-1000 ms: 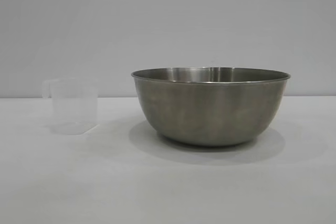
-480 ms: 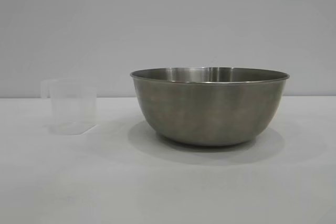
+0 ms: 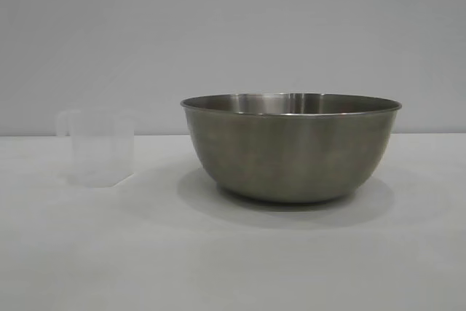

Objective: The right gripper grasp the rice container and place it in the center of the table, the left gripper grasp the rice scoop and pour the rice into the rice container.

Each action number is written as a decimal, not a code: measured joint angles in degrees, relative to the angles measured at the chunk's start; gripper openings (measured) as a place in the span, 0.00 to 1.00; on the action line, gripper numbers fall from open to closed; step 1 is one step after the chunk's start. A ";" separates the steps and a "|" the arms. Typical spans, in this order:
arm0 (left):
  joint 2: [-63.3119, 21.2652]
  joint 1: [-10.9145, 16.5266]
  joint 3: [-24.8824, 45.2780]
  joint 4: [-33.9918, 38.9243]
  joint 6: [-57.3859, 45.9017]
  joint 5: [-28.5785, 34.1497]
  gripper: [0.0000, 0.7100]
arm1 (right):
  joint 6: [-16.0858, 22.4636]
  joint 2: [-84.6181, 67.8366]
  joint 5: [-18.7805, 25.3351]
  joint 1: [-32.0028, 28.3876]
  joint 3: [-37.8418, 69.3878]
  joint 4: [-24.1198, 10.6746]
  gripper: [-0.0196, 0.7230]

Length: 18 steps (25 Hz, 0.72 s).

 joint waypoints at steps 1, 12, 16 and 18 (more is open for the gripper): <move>0.00 0.44 0.00 0.00 0.00 0.00 0.36 | 0.00 0.00 0.00 0.00 0.00 0.00 0.37; -0.03 8.94 0.12 0.09 0.00 0.09 0.36 | 0.00 0.00 0.02 -7.34 0.00 0.00 0.37; -0.12 8.94 0.21 0.09 0.00 0.09 0.36 | 0.00 0.00 0.02 -7.38 0.00 0.00 0.37; -0.12 8.94 0.23 0.09 0.00 0.09 0.36 | 0.00 0.00 0.02 -7.38 0.00 0.00 0.37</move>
